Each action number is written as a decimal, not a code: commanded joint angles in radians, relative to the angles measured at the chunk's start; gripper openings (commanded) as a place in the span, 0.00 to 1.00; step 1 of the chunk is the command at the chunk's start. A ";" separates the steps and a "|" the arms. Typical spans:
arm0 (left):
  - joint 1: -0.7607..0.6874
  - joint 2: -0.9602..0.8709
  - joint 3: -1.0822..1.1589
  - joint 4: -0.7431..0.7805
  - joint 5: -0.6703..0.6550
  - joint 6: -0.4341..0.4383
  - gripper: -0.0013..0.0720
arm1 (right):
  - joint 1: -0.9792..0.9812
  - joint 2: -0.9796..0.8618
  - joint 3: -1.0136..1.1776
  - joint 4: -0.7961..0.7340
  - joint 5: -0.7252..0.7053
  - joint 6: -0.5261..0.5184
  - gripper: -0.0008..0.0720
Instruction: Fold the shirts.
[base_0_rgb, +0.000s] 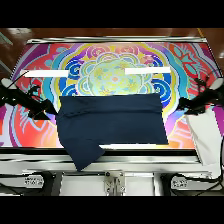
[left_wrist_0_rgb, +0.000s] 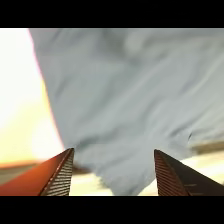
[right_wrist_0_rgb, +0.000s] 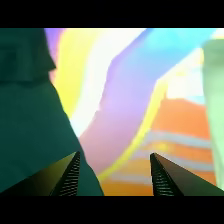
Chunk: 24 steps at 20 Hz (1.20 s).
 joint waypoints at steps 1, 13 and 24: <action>0.096 0.217 -0.327 0.005 0.060 0.038 0.84 | -0.179 0.102 -0.048 -0.013 0.093 -0.030 0.78; 0.071 0.296 -0.792 -0.194 0.298 0.139 0.73 | -0.256 0.119 -0.187 0.084 0.005 -0.042 0.78; -0.032 0.259 -0.791 -0.294 0.395 0.177 0.07 | -0.256 0.119 -0.438 0.192 0.093 -0.217 0.95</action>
